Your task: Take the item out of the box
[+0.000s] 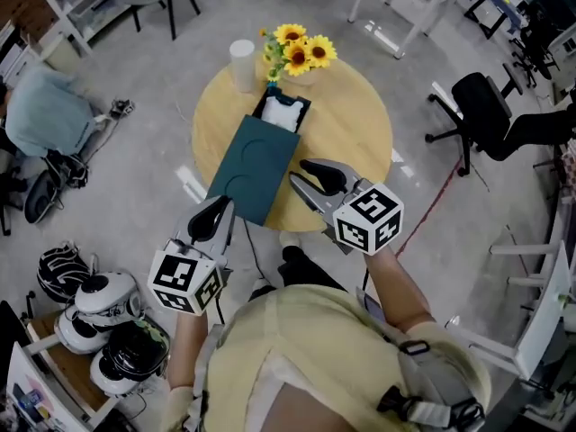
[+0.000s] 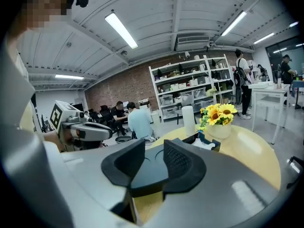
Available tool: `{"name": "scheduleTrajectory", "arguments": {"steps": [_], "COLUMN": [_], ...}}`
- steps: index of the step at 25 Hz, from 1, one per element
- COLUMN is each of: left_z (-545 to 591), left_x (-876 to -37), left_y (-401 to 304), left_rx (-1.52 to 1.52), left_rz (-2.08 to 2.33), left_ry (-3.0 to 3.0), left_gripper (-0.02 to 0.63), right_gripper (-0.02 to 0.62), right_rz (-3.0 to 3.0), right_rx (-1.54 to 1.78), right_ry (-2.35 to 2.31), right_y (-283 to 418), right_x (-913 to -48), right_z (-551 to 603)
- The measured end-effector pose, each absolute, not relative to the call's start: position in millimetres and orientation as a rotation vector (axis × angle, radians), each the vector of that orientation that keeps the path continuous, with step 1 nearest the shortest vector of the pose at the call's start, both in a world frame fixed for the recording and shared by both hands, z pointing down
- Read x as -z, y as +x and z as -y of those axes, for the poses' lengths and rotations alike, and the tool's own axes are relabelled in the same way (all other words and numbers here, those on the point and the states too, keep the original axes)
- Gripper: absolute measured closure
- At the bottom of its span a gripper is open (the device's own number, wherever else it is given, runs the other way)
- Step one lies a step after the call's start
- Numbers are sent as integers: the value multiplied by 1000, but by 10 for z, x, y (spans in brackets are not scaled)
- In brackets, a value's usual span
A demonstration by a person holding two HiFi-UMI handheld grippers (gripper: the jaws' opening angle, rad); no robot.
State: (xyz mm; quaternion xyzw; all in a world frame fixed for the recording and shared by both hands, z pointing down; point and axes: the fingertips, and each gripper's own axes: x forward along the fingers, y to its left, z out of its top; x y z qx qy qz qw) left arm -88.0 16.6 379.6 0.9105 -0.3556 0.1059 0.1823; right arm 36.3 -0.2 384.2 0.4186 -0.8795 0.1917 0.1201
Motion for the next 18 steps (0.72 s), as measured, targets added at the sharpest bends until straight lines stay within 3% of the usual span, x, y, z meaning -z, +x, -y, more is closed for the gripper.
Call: {"name": "scheduleTrajectory", "arguments": {"steps": [18], "left_z": [851], "left_x": [-4190], "left_y": [-408], "left_rx": [-431], "left_rz": [1071], "left_ry": [2455], "left_gripper": [566], "right_gripper": [479], "right_rz": [2445], "right_rx": [-538], "right_ry": [981], "right_y": [714], "right_x": [-4528], "right_z": [1295]}}
